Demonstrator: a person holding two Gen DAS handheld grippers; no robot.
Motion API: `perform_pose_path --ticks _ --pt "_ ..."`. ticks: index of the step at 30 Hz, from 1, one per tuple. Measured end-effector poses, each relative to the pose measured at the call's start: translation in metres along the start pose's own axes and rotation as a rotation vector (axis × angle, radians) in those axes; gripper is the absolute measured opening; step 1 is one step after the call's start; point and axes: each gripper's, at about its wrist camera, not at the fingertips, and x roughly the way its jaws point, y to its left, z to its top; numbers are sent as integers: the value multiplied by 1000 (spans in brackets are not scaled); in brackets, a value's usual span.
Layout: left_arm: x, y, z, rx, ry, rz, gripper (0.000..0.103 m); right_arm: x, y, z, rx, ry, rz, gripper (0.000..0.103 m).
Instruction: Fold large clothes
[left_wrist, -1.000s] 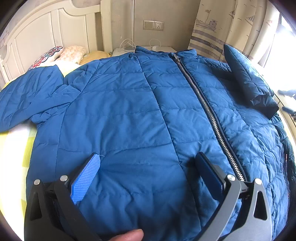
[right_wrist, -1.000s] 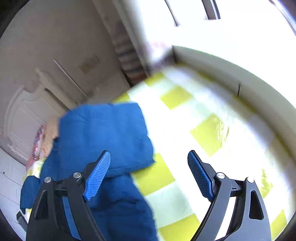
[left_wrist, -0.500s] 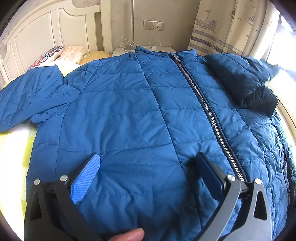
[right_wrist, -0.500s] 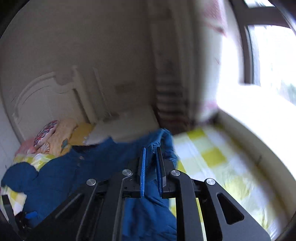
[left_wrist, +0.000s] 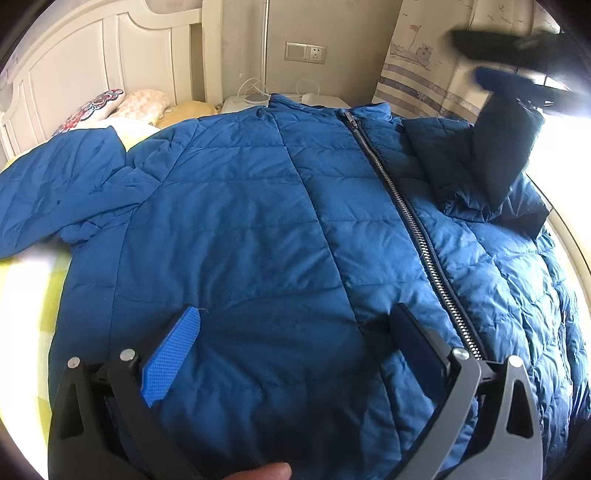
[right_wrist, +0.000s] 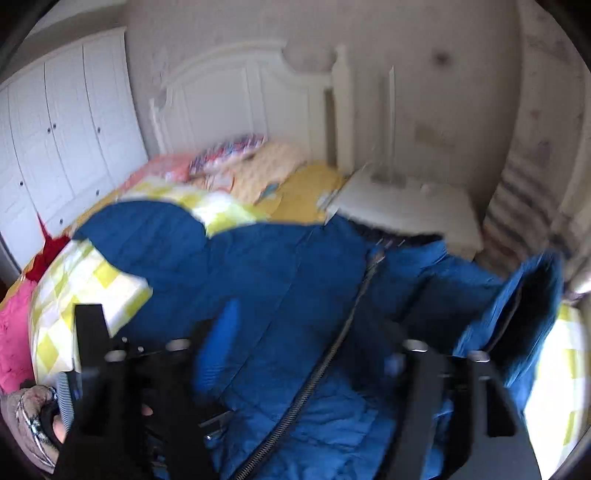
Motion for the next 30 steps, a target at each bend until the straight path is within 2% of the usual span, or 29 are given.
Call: perform_pose_path --ticks 2,4,6,8,10,12,14,17,19,21,23,25,30 --pt "0 -1 0 4 2 6 101 -28 -13 -3 41 -61 -27 73" --pt "0 -2 0 13 6 13 101 -55 -40 -12 107 -130 -93 73" --pt "1 -4 1 20 11 25 101 -69 -81 -31 234 -153 -200 73" --pt "3 -7 1 35 19 44 101 -68 -116 -52 379 -113 -282 73" --pt "3 -8 2 43 23 55 101 -61 -154 -82 549 -63 -325 73" --pt "4 -9 3 50 27 61 101 -55 -185 -112 701 -43 -311 73" --pt "4 -12 4 76 43 69 101 -48 -201 -133 773 -31 -292 73" --pt "-2 -19 18 130 126 95 101 -53 -207 -144 803 -82 -270 73" --pt "-15 -28 32 158 84 121 101 -76 -211 -144 818 -195 -271 73" --pt "-32 -50 49 231 -8 151 101 -100 -217 -145 842 -311 -286 73" --pt "-41 -78 63 317 -75 170 101 -113 -223 -151 863 -365 -307 73" --pt "-40 -115 76 412 -126 149 101 -120 -228 -155 863 -383 -344 73" --pt "-18 -195 89 571 -160 82 101 -123 -237 -168 905 -398 -403 73"
